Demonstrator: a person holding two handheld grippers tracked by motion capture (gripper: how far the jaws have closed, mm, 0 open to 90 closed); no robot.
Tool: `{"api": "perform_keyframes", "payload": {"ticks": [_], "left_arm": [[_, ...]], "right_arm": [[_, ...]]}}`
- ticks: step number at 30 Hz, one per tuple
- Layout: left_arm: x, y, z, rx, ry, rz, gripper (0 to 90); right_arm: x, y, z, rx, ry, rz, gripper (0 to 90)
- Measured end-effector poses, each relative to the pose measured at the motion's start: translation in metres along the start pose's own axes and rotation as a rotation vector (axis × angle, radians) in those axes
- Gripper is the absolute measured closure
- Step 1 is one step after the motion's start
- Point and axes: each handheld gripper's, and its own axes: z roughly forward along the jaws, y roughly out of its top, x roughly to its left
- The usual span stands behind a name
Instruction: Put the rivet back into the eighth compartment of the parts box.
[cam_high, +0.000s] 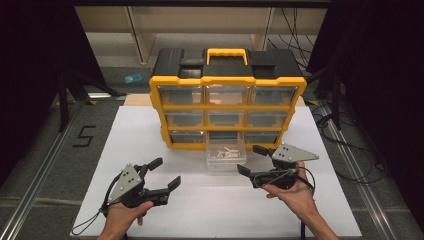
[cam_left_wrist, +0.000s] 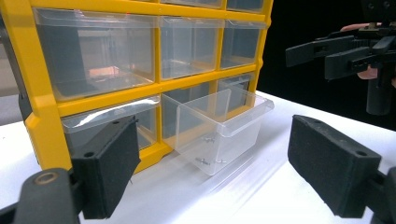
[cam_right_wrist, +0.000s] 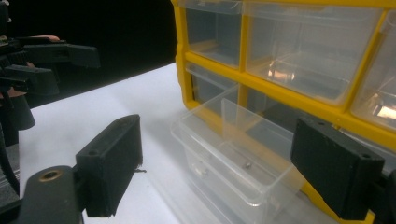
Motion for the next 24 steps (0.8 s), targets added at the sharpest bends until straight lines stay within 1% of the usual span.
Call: {"api": "perform_keyframes", "payload": {"ticks": [2,3,4,5,8,9,10,11,12,13,17,18,20,21,22,24], "left_arm": [[0.000,0.000,0.000,0.000,0.000,0.000,16.6],[0.000,0.000,0.000,0.000,-0.001,-0.001,16.6],[0.000,0.000,0.000,0.000,-0.001,-0.002,16.6],[0.000,0.000,0.000,0.000,-0.001,-0.001,16.6],[0.000,0.000,0.000,0.000,-0.002,-0.001,16.6],[0.000,0.000,0.000,0.001,-0.003,0.000,16.6],[0.000,0.000,0.000,0.002,-0.003,0.000,16.5],[0.000,0.000,0.000,0.002,-0.003,0.000,16.5],[-0.001,0.000,0.000,0.003,-0.003,0.001,16.6],[-0.001,0.000,0.000,0.003,-0.004,0.002,16.6],[-0.001,0.000,0.000,0.003,-0.004,0.001,16.6],[-0.001,0.000,0.000,0.003,-0.005,0.001,16.5],[-0.001,0.000,0.000,0.003,-0.006,0.004,16.6],[-0.001,0.000,0.000,0.003,-0.006,0.004,16.6],[-0.001,0.000,0.000,0.003,-0.006,0.003,16.5],[-0.001,0.000,0.000,0.003,-0.006,0.002,16.5]], "right_arm": [[0.000,-0.003,0.000,-0.015,0.001,0.009,17.8],[0.000,-0.004,-0.002,0.001,-0.001,0.009,17.8],[0.000,-0.006,-0.002,-0.004,0.002,0.011,17.7],[0.000,-0.007,-0.003,0.010,0.001,0.011,17.7],[0.001,-0.010,-0.004,-0.008,0.008,0.021,17.7],[0.001,-0.011,-0.006,-0.001,0.005,0.018,17.7],[0.001,-0.012,-0.006,-0.022,-0.005,0.008,17.7],[0.003,-0.012,-0.007,-0.010,0.005,0.021,17.6],[0.003,-0.013,-0.009,0.001,-0.004,0.016,17.6],[0.003,-0.013,-0.009,0.000,-0.003,0.020,17.6],[0.004,-0.016,-0.010,-0.025,-0.001,0.026,17.4],[0.004,-0.016,-0.011,-0.025,0.005,0.027,17.4],[0.005,-0.018,-0.012,-0.027,0.000,0.029,17.4],[0.005,-0.018,-0.013,-0.027,0.005,0.026,17.2],[0.006,-0.019,-0.015,-0.005,-0.006,0.026,17.0],[0.006,-0.020,-0.015,-0.025,0.000,0.029,16.9]]}}
